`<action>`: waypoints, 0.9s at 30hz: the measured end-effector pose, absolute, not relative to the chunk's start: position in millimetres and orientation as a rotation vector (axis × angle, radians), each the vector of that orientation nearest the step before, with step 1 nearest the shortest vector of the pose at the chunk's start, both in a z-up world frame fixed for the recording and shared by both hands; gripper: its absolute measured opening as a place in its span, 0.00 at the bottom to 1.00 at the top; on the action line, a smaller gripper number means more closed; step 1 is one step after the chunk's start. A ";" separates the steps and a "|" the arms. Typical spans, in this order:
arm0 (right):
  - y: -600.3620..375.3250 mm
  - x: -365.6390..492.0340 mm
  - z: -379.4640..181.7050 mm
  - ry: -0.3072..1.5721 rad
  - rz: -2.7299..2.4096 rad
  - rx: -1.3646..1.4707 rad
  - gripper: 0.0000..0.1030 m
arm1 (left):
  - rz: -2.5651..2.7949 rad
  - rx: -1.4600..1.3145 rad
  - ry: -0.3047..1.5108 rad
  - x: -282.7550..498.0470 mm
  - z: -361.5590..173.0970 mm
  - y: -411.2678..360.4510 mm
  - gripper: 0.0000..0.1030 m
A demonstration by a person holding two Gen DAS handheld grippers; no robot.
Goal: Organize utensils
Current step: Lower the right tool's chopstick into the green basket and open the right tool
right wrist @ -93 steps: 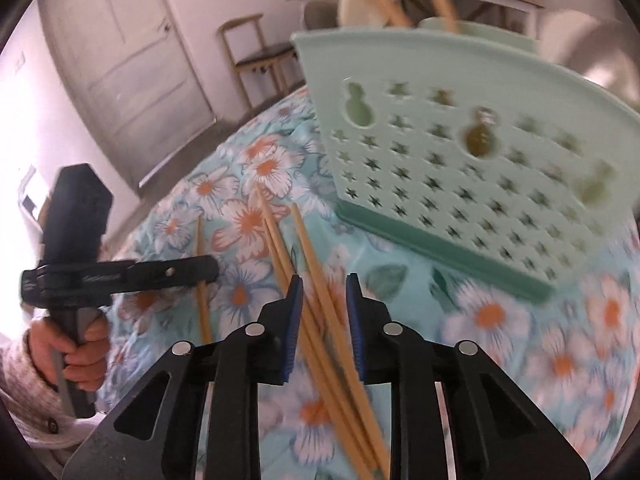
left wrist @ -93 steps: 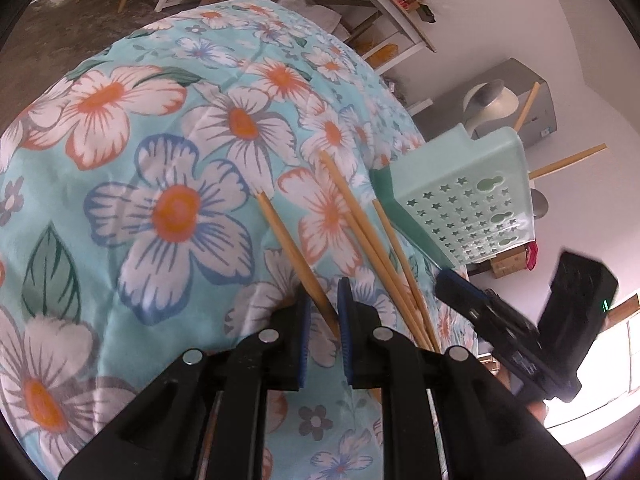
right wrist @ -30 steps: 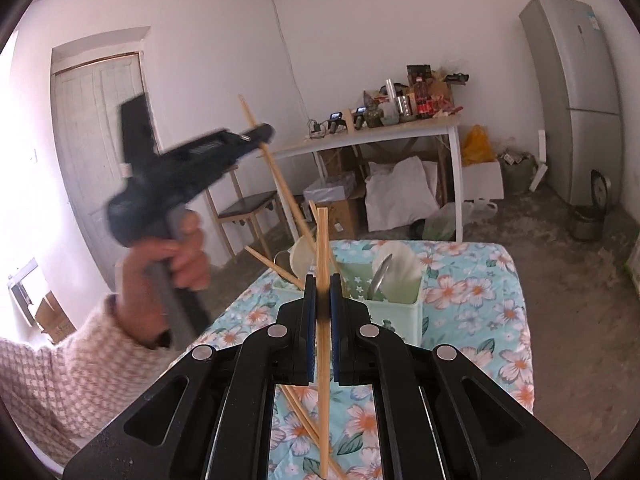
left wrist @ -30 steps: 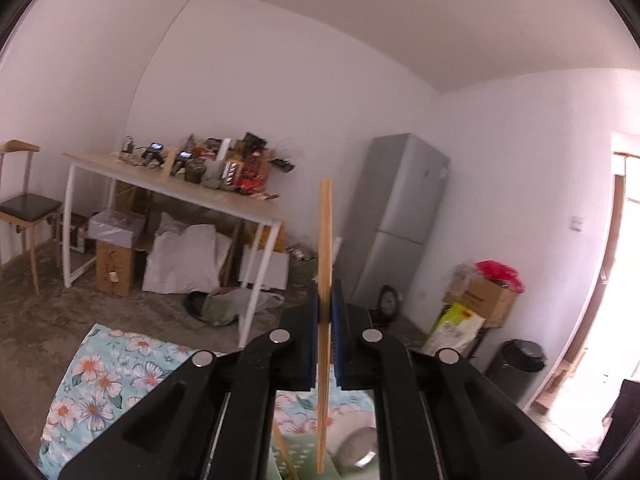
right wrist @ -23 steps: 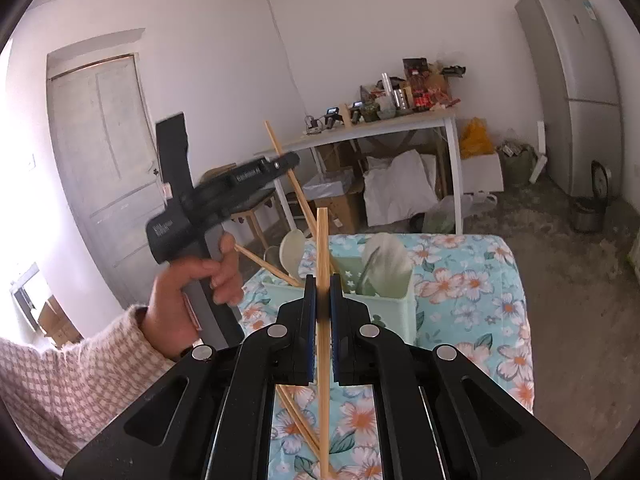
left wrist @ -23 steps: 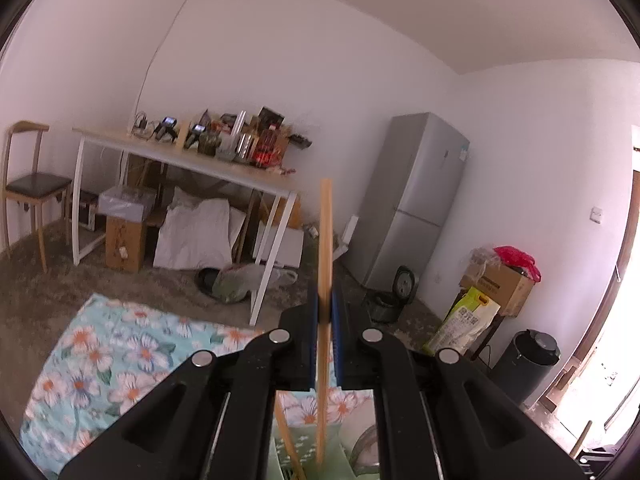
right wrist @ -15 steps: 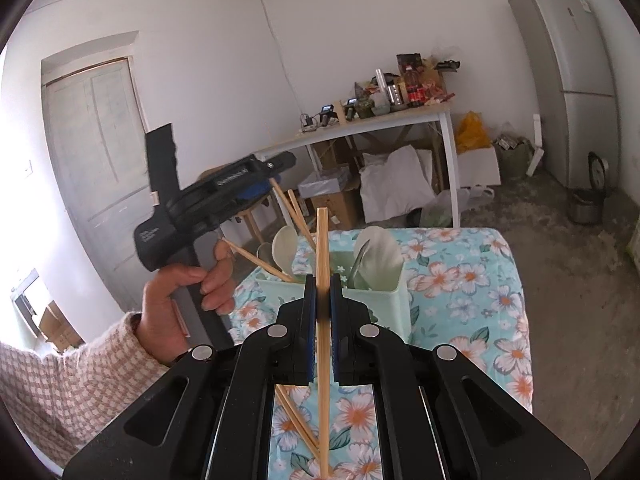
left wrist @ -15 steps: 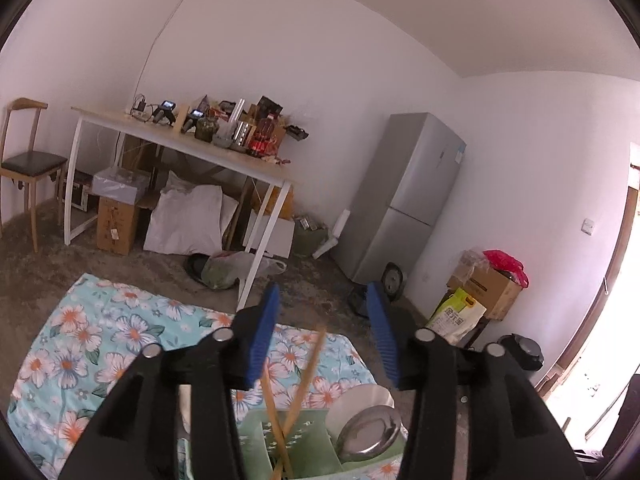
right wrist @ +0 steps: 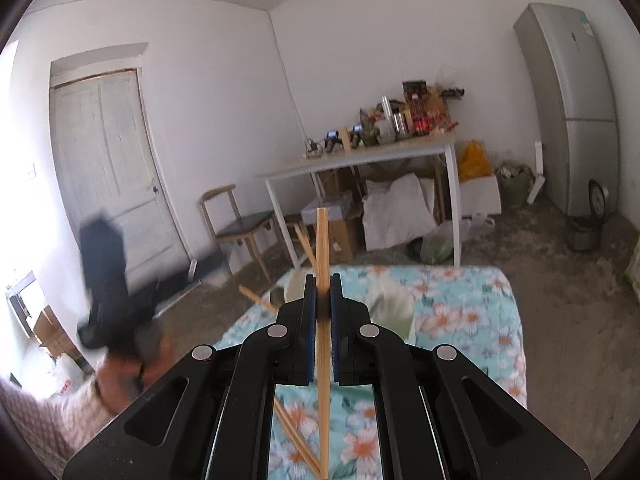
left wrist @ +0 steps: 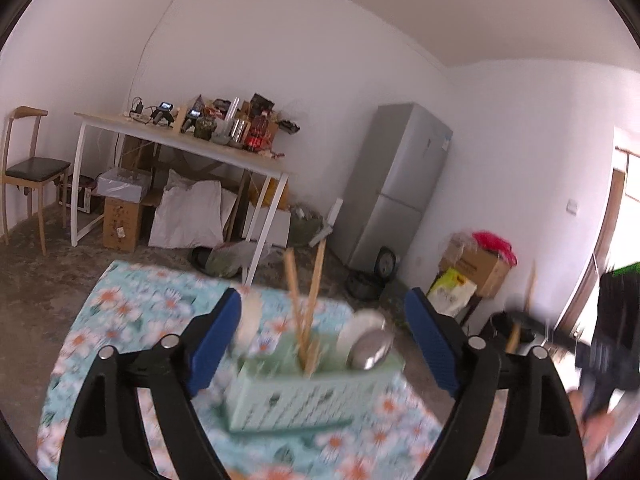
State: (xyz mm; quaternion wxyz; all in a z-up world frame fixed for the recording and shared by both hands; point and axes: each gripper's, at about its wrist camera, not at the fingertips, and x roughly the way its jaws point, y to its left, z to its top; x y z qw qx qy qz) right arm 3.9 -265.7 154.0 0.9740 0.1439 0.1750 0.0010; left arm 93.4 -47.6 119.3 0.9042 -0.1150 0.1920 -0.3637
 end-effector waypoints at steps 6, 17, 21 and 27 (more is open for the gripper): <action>-271.8 34.6 182.2 0.286 -0.002 0.294 0.04 | -0.730 -0.197 0.539 77.3 64.3 -22.5 0.83; -284.8 93.3 194.7 0.243 -0.111 0.292 0.04 | -0.696 -0.180 0.746 64.5 -15.6 -7.3 0.83; -289.2 109.9 176.9 0.265 -0.154 0.301 0.04 | -0.686 -0.168 0.747 61.1 -23.1 -5.4 0.83; -278.6 129.1 145.2 0.351 -0.170 0.261 0.06 | -0.671 -0.168 0.759 63.2 -29.5 -0.6 0.83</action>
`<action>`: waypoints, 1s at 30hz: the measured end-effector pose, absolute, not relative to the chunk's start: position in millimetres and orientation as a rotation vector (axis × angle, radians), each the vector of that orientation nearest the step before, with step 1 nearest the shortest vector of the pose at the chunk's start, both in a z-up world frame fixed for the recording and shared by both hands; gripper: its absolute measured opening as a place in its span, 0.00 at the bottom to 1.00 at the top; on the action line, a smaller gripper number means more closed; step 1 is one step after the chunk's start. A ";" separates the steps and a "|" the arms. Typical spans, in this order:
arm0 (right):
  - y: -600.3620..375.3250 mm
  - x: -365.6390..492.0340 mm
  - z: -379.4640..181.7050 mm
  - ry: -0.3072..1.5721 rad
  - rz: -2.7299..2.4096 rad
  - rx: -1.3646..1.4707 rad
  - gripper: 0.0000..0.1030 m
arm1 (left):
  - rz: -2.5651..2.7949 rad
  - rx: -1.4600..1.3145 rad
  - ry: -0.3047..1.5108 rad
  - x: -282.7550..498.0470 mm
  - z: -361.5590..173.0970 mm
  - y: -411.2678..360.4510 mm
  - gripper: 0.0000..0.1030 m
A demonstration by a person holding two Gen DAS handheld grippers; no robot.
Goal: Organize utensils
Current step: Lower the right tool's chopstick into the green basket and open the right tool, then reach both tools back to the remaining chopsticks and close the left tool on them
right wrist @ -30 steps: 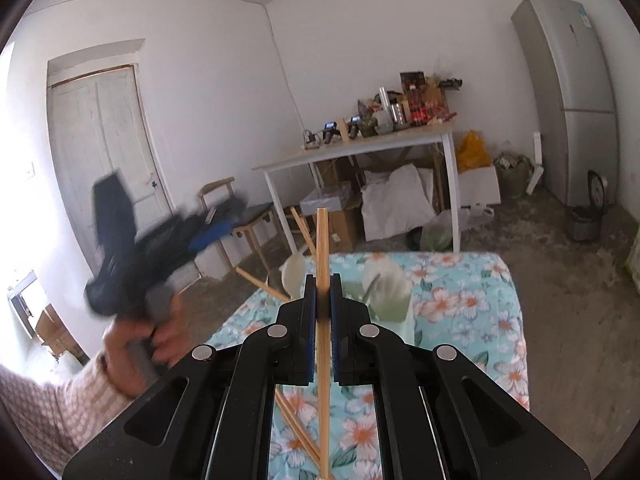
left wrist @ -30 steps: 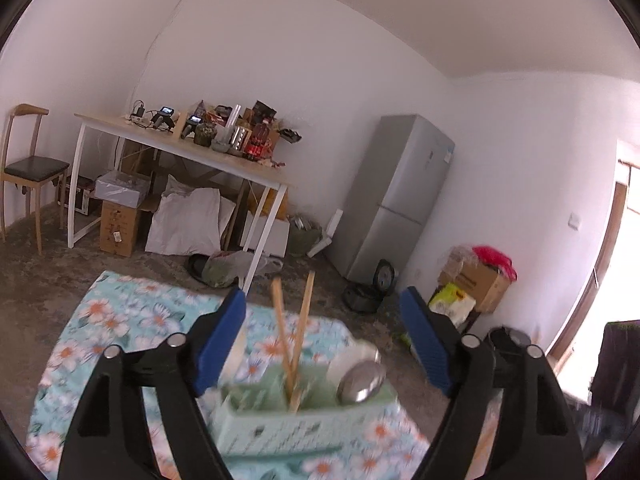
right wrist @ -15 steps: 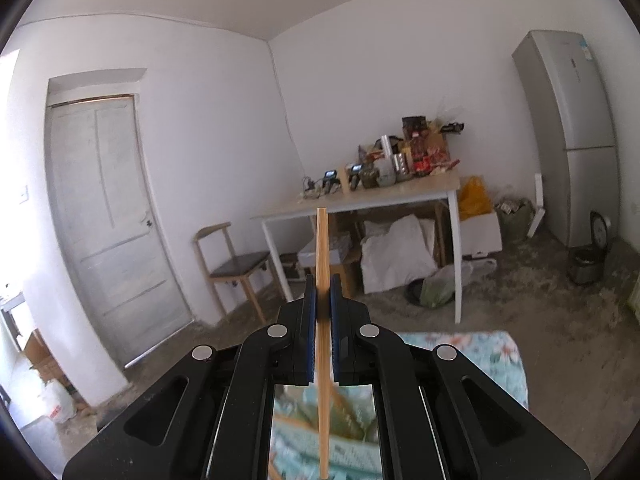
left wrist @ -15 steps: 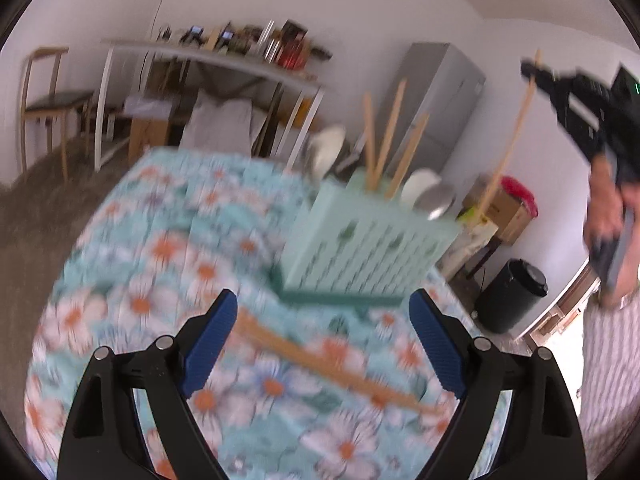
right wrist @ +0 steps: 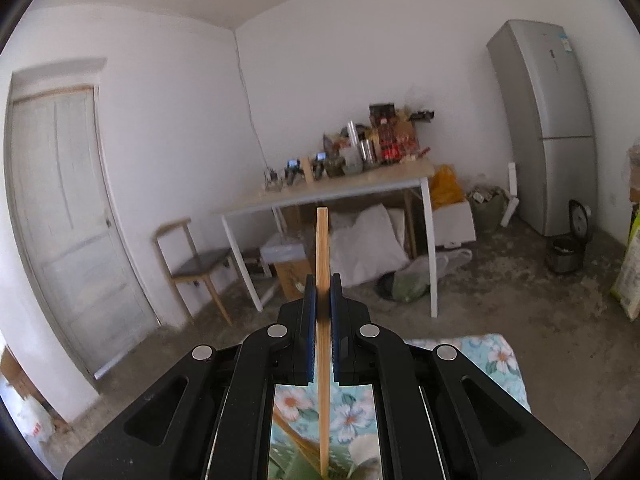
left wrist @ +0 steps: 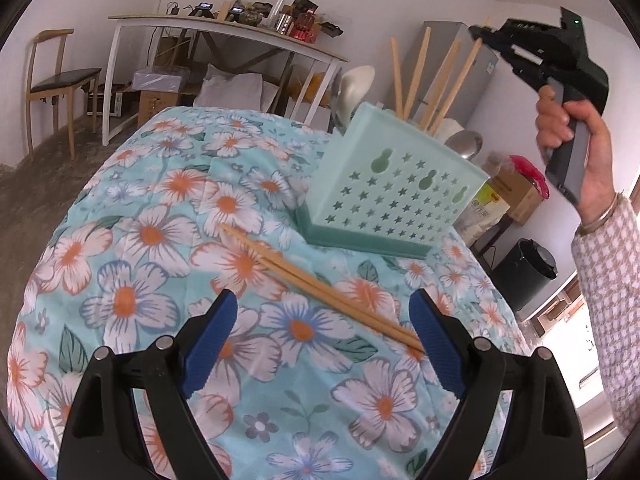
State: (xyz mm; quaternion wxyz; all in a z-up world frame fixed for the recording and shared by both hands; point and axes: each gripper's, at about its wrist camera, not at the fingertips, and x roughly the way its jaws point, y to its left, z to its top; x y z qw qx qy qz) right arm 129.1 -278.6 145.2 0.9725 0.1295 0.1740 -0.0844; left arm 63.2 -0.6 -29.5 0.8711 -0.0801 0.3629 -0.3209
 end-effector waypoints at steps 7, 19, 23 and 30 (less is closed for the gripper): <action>-272.4 118.3 141.9 0.373 -0.193 0.232 0.40 | -0.655 -0.177 0.767 67.1 -32.3 3.4 0.83; -261.8 28.2 166.5 0.291 -0.162 0.251 0.51 | -0.659 -0.173 0.765 64.2 -27.7 -0.6 0.83; -249.3 0.5 138.7 0.348 -0.127 0.281 0.52 | -0.678 -0.203 0.786 66.4 -27.5 -1.4 0.79; -237.2 -17.1 47.8 0.569 -0.087 0.459 0.52 | -0.775 -0.415 0.973 88.0 -47.5 -7.0 0.53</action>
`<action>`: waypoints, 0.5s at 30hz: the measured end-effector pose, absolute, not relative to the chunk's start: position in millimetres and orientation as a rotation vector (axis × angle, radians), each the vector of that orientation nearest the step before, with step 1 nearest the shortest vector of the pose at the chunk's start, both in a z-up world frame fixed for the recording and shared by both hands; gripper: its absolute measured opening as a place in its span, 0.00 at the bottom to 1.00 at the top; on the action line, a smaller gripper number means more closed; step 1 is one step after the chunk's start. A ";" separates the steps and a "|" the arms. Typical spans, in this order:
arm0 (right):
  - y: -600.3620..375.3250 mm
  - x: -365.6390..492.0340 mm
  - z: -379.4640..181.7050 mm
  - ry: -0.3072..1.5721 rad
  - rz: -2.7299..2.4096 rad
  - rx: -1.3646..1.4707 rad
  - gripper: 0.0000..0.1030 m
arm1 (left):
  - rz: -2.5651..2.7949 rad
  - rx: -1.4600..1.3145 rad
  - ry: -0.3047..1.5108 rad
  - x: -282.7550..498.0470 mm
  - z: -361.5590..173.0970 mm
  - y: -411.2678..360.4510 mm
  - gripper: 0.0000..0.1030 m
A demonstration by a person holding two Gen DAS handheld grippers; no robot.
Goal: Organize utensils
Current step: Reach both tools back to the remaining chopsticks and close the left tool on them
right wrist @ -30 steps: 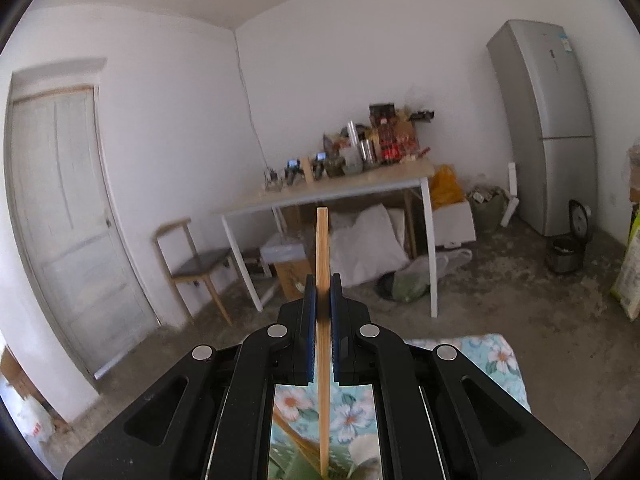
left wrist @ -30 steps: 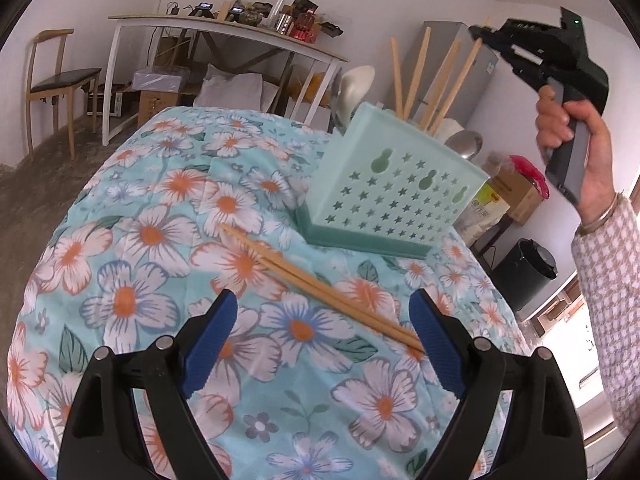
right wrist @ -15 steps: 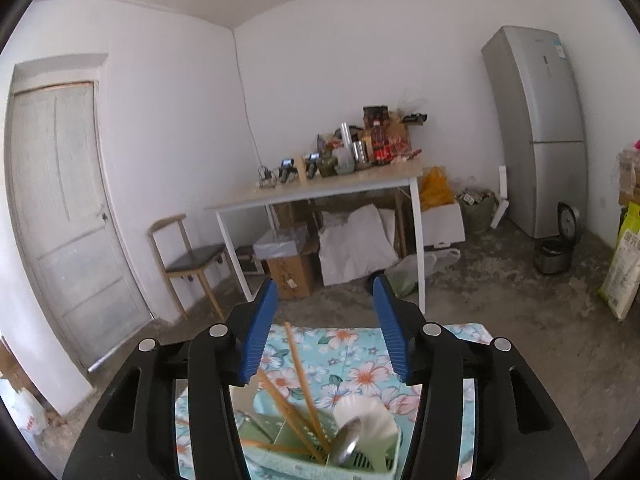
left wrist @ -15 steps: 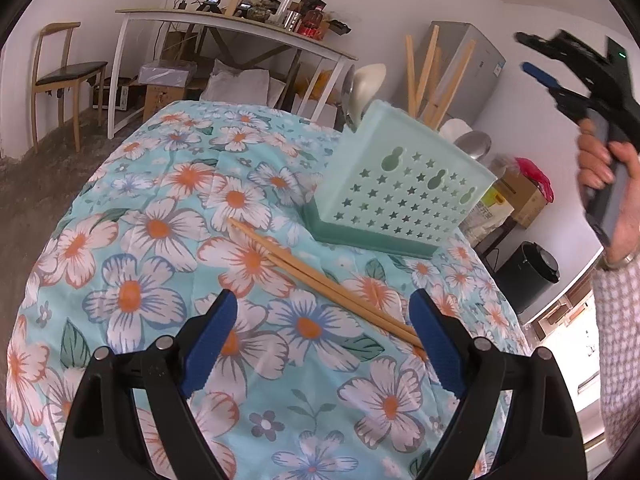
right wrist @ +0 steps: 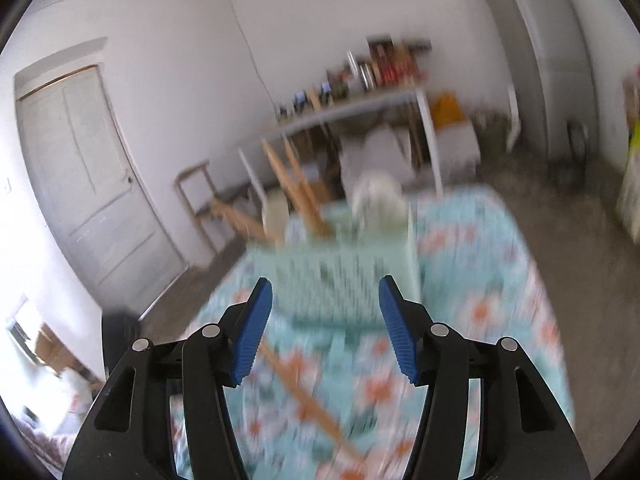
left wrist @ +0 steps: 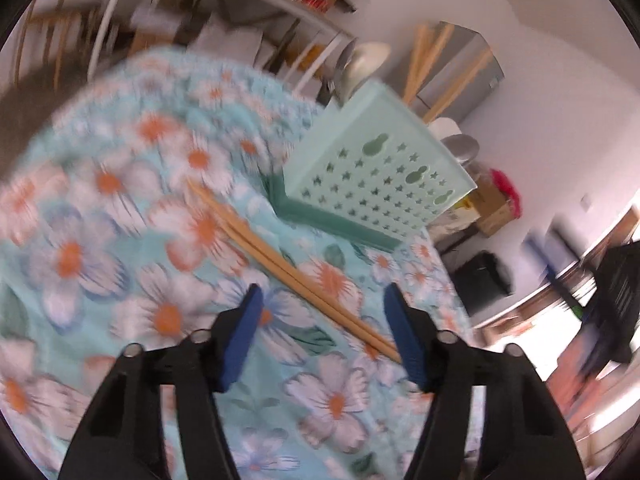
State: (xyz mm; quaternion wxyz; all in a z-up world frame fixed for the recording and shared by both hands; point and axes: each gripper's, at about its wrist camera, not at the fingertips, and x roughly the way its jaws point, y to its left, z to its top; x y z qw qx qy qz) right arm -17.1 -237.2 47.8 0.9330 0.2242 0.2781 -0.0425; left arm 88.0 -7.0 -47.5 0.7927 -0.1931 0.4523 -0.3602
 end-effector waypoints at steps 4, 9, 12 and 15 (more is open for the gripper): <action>-231.4 -22.9 6.9 0.654 -0.089 0.559 0.52 | -0.786 -0.551 1.121 101.8 -74.4 -11.9 0.40; -223.9 -26.1 -15.1 0.704 -0.065 0.600 0.52 | -0.758 -0.676 1.185 113.1 -94.9 -11.8 0.24; -220.8 -28.8 -18.6 0.709 -0.054 0.600 0.52 | -0.747 -0.716 1.187 117.1 -96.8 -13.2 0.21; -224.4 -31.2 -24.7 0.708 -0.052 0.616 0.52 | -0.723 -0.721 1.184 117.2 -98.0 -16.9 0.16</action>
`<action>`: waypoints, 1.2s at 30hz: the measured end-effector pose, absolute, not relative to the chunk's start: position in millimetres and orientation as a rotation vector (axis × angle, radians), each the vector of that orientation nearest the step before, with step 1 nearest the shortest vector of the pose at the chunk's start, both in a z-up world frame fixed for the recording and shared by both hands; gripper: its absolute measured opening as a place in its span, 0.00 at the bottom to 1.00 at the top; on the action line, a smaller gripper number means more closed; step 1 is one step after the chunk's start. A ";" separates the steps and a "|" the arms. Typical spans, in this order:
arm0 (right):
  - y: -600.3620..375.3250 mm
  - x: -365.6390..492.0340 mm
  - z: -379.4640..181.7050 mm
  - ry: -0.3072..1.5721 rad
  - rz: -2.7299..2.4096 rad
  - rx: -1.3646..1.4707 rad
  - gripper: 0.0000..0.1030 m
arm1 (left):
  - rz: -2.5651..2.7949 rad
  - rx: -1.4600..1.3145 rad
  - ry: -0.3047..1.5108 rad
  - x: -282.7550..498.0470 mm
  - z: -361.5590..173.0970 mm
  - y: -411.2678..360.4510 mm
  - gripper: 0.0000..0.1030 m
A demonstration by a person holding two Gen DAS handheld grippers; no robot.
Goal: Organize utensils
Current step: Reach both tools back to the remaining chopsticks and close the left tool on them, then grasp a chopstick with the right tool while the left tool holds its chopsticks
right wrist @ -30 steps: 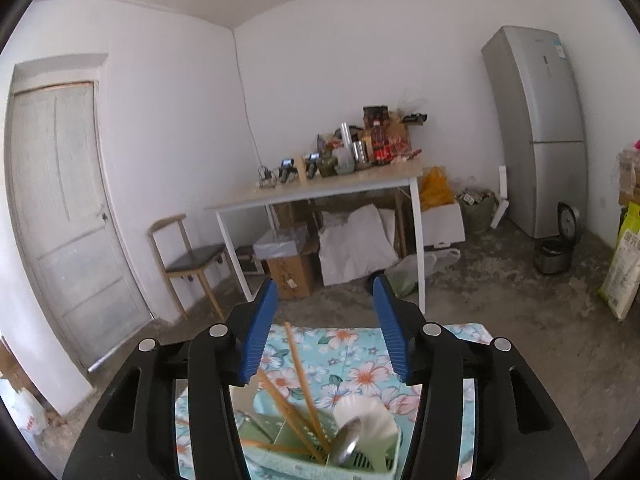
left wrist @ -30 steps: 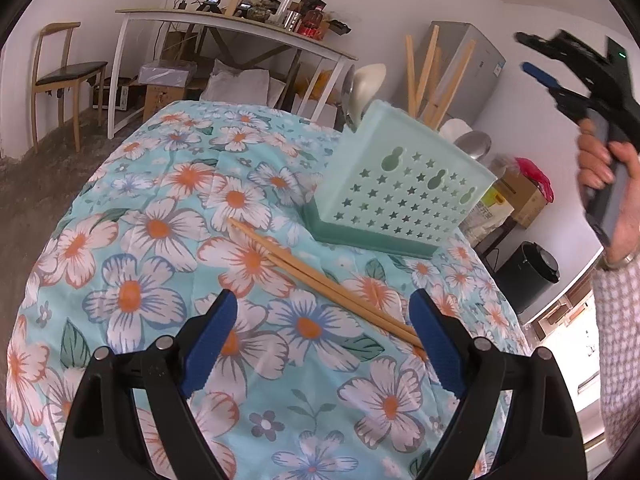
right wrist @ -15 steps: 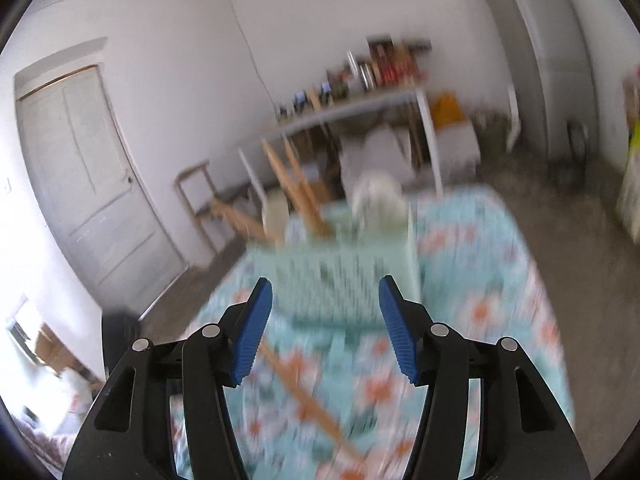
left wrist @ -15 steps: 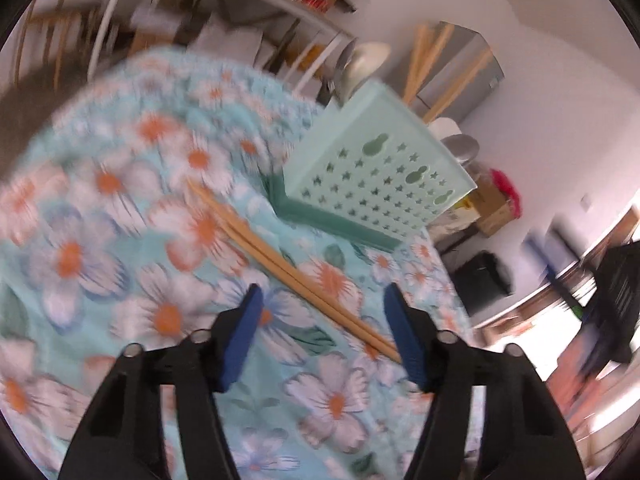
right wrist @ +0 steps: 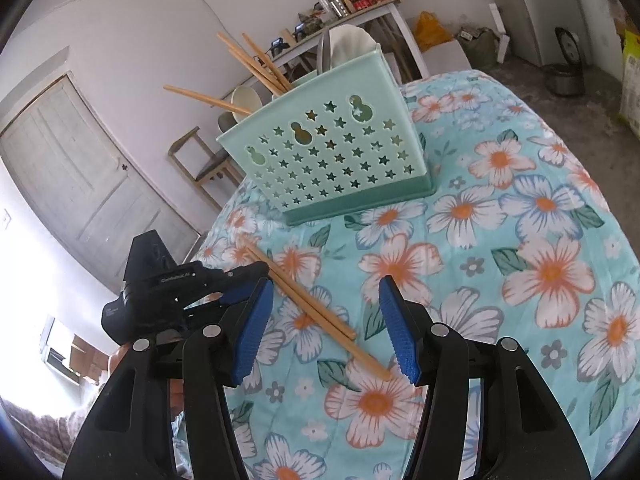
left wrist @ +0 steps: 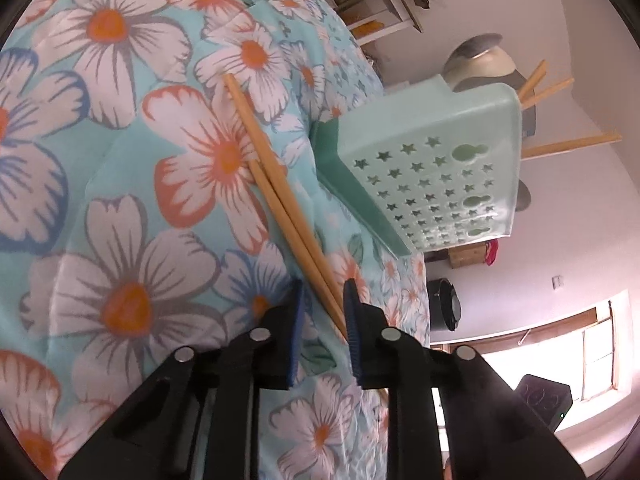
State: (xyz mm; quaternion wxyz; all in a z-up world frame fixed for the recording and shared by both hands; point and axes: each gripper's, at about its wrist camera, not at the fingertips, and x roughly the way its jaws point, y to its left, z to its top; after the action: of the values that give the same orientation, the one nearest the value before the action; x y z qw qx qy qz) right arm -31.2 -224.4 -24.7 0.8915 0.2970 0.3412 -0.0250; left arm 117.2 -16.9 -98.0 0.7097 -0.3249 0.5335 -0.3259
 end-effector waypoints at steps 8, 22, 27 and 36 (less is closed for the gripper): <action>-235.4 -38.0 -30.7 0.710 -0.061 0.650 0.52 | -0.689 -0.739 1.202 115.3 -100.5 -22.7 0.09; -242.3 -40.7 -37.6 0.709 -0.057 0.681 0.52 | -0.615 -0.890 1.289 110.6 -103.4 5.8 0.22; -245.1 -43.6 -39.3 0.705 -0.062 0.698 0.52 | -0.551 -0.946 1.296 114.8 -107.2 10.1 0.19; -245.5 -46.9 -37.8 0.700 -0.063 0.703 0.52 | -0.528 -0.811 1.245 111.1 -101.5 5.0 0.11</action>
State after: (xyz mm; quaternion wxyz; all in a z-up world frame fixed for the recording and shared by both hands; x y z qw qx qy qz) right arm -46.9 -245.5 -37.8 0.8790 0.3374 0.3356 -0.0304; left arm 111.1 5.0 -101.5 0.7050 -0.3649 0.5600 -0.2374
